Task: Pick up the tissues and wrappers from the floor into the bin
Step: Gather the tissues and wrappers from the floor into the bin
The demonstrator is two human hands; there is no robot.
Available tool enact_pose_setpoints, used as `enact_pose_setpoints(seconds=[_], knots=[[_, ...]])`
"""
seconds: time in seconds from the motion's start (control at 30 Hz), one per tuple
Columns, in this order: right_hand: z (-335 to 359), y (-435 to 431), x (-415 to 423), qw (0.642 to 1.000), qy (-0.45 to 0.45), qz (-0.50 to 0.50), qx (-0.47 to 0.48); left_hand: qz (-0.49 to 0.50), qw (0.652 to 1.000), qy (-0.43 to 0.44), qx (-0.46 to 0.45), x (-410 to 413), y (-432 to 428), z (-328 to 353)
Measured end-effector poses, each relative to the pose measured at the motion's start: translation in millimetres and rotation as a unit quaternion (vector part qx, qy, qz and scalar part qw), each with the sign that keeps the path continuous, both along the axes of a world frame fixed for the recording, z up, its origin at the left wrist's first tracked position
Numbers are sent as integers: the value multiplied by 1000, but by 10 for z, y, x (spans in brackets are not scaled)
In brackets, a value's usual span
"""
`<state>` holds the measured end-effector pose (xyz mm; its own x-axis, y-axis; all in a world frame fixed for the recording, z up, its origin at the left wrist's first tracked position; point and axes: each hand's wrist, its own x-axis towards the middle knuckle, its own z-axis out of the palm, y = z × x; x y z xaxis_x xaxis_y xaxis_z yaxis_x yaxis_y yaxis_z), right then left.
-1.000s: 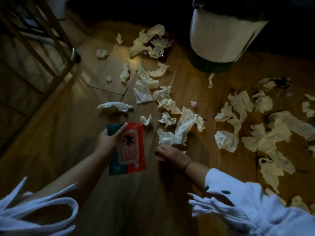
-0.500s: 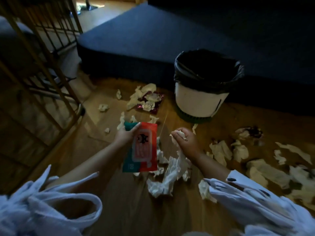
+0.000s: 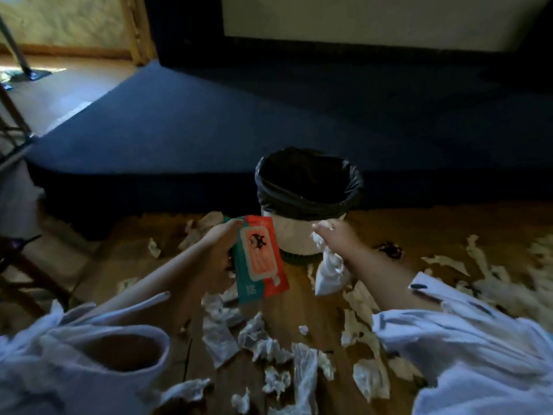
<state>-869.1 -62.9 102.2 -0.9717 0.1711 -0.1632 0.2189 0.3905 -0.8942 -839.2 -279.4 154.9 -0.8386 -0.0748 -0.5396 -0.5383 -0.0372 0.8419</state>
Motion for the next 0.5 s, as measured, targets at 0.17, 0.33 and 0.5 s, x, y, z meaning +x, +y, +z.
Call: enact_pose_setpoints(seconds=[0.17,0.33,0.5], knots=[[521,117,-727,991,55,-116,-45,67,994,46,74,-598,231,230],[561,291,-1515,967,44,-207,-140,135,978,109,117,-1376,457,290],[366,344,-1850,965,23,-189,-178,98,988,86,78,-1803,836,-29]])
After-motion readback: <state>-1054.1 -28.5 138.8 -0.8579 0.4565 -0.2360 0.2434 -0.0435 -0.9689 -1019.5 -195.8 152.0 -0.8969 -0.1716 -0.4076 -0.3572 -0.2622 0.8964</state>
